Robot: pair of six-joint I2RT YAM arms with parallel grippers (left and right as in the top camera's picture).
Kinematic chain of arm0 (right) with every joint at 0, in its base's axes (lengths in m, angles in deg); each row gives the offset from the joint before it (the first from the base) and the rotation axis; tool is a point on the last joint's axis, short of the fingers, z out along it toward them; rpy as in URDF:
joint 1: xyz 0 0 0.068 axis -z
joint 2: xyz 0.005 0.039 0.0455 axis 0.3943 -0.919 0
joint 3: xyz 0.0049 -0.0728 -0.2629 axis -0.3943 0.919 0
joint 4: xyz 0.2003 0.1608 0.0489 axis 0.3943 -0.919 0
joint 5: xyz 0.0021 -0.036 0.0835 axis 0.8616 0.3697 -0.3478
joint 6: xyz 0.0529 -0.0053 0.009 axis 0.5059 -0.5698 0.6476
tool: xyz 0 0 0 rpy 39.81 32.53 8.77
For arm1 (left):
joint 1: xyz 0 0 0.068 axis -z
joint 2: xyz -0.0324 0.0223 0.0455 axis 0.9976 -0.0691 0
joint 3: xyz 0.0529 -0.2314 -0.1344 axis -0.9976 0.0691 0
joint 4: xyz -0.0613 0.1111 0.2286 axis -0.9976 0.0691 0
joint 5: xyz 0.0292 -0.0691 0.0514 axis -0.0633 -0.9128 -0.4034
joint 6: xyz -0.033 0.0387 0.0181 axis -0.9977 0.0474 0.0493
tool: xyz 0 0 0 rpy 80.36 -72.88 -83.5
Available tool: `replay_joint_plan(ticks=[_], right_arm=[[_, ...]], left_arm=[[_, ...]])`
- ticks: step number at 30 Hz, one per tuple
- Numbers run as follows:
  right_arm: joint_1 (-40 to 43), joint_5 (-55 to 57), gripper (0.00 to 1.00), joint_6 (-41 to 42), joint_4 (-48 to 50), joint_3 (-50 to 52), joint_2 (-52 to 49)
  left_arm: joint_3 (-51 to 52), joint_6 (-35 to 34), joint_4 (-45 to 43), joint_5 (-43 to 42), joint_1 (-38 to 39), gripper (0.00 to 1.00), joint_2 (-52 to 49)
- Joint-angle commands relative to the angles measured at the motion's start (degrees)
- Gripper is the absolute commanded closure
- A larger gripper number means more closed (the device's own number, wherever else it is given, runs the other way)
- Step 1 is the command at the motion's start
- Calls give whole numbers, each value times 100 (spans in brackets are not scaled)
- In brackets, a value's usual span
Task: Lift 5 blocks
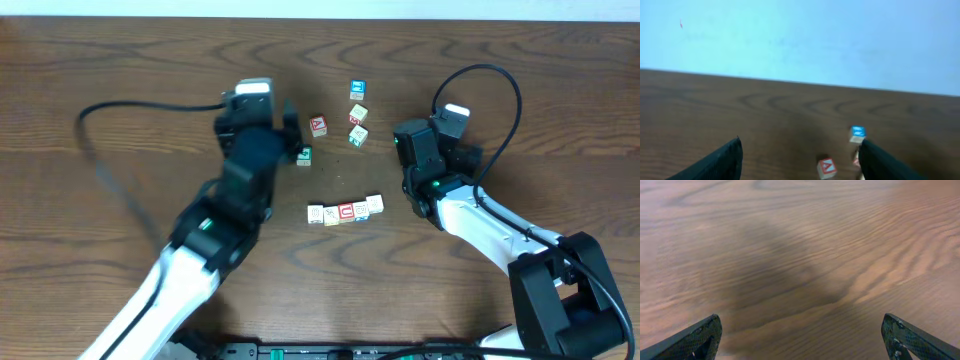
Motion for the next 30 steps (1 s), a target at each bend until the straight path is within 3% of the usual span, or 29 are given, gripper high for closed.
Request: replay_joint_plan(ticks=[1,5,13,19,24,30], right_arm=[[4,-804,1,-42,0,-48,-44],[4,-1215,1,-44,0,-48,-44],[4,-1375,1,-42,0,-48,-46],[4,-1375,1,-44,-2,-48,-44],[4,-1375,1,-42,0,-48,-44],[9,-1392,1,-44,0,-48,-44]], left_arm=[[-114,146,308,-264,22,25,608],[-114,118,1143,-417,31,25,1058],[-114,297,1091,-387,-302,25,1178],[-79,341,1248,-1137,-1126,25,1427],[420,337,1073,-2072,-2280,25,2485],[1709,341,997,-1910,-2739,25,4448]])
